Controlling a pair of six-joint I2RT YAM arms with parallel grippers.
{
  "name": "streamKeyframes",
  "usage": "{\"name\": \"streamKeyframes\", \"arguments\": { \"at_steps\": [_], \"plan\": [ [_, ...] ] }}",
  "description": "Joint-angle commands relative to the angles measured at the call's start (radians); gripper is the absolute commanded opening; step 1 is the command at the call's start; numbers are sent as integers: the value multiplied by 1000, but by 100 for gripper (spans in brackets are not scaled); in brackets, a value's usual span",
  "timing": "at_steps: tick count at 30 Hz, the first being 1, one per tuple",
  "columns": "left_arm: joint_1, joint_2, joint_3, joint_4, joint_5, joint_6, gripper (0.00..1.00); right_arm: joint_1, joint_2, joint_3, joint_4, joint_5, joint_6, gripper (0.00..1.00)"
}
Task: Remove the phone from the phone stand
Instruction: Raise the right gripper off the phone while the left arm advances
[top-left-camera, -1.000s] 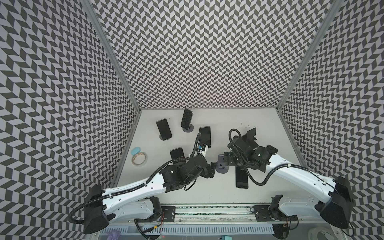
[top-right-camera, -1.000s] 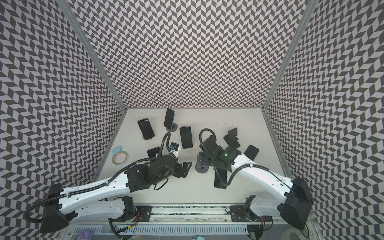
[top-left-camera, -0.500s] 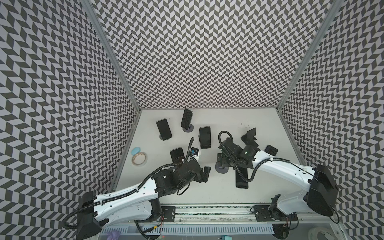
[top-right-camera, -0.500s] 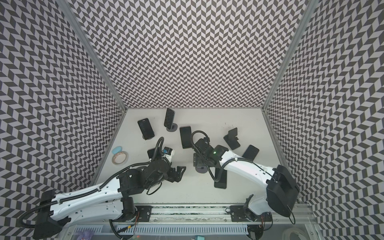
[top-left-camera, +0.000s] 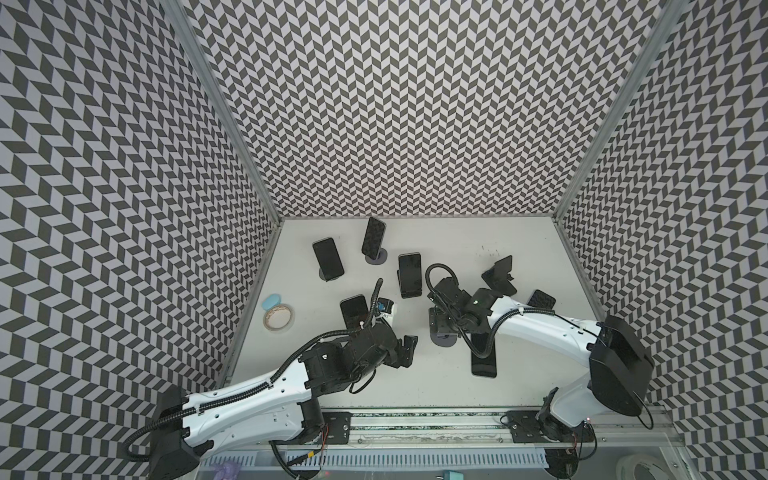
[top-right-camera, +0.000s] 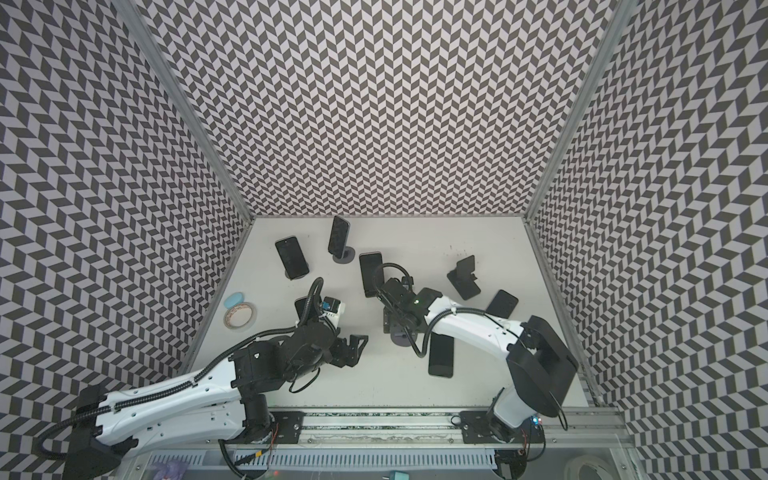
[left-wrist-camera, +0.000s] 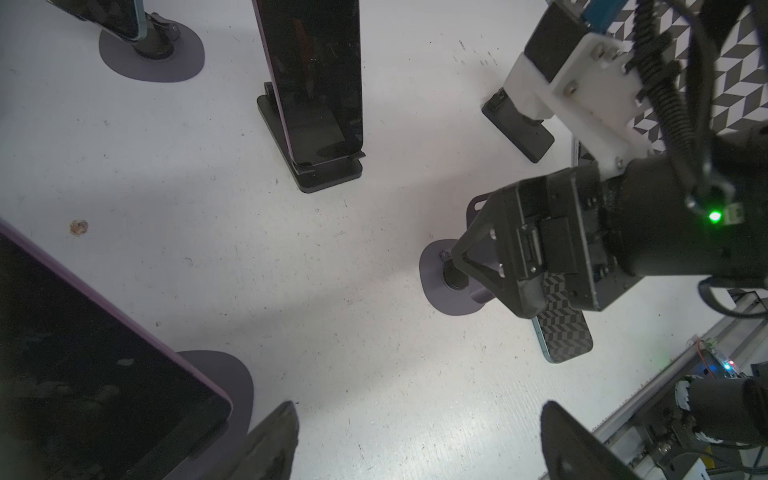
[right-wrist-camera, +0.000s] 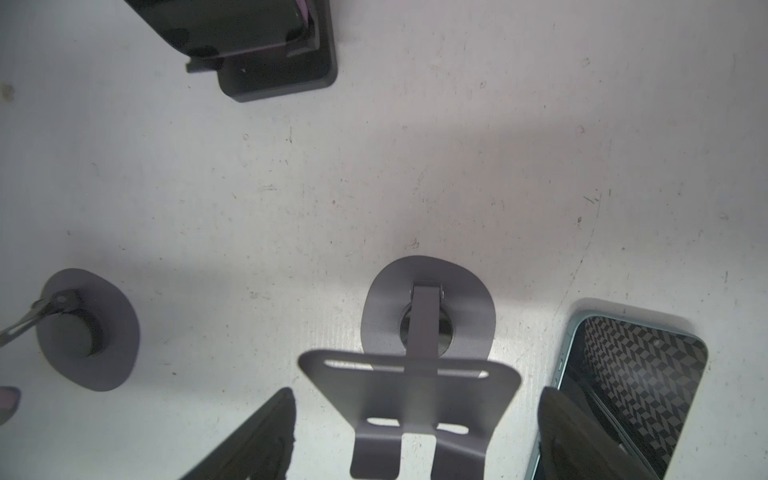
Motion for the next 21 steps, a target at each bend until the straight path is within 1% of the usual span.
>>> {"name": "streamKeyframes", "arguments": {
  "at_steps": [1,9,14,21],
  "plan": [
    [6,0,3,5,-10,-7,91,3,17,27,30,32,1,87],
    [17,0,3,13,-10,10,91,-1,57,41,30,40,-12,82],
    [29,2,3,23,-10,21,90,-6,74,52,24,58,-20,81],
    [42,10,1,41,-4,34,90,-14,87,63,21,64,-34,72]
  ]
}}
